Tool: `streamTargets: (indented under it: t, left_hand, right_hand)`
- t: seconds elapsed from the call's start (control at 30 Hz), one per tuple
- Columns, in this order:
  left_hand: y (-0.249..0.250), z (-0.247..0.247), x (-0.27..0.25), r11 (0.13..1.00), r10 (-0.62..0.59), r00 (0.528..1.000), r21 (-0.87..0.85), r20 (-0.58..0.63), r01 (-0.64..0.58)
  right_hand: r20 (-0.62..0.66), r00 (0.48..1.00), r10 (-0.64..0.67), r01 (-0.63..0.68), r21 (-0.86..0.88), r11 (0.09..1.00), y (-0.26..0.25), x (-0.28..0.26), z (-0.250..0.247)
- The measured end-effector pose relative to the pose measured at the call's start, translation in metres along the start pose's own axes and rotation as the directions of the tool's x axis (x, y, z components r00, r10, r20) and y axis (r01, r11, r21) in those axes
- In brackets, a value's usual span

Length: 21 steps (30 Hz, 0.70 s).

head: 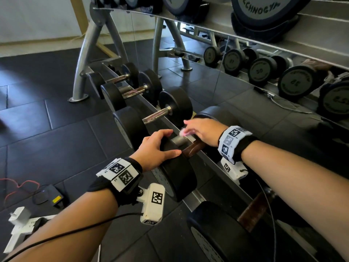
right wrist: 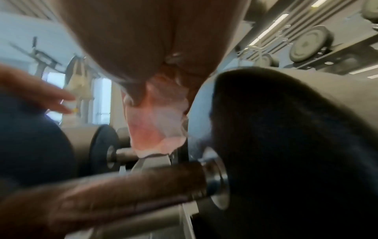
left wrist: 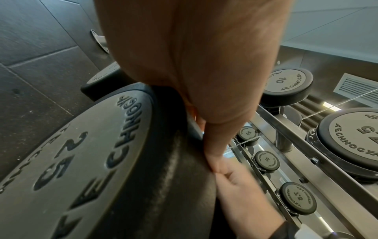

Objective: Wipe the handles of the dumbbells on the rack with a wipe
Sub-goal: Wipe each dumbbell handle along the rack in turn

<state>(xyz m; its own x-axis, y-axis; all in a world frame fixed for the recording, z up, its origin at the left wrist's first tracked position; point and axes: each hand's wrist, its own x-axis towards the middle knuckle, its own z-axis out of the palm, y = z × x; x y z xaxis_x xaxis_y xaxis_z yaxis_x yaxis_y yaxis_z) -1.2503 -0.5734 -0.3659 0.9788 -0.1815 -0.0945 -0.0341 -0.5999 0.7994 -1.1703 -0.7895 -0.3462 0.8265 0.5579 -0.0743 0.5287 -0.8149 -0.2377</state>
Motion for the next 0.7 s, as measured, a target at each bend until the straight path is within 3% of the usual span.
streamTargets:
  t: [0.07,0.13,0.3,0.57,0.7]
  left_hand:
    - [0.0,0.0,0.0,1.0,0.0,1.0,-0.006,0.002,0.0]
    - [0.0,0.0,0.0,1.0,0.003,1.0,-0.006,0.006,-0.003]
    - [0.0,-0.001,-0.001,0.999,0.021,1.0,0.026,0.01,-0.021]
    - [-0.001,0.0,0.001,1.0,0.018,1.0,0.015,0.005,-0.018]
    - [-0.001,0.0,0.002,1.0,0.013,1.0,-0.005,0.023,-0.013]
  right_hand:
    - [0.154,0.987,0.046,-0.03,-0.104,0.994,0.0,-0.004,0.011]
    - [0.213,0.973,0.093,-0.067,-0.129,0.989,0.002,-0.009,0.016]
    - [0.164,0.972,0.169,-0.163,-0.045,0.986,-0.002,-0.012,0.014]
    - [0.095,0.981,0.167,-0.176,0.093,0.98,-0.005,-0.014,0.005]
    - [0.094,0.972,0.215,-0.215,-0.017,0.977,-0.006,-0.003,0.012]
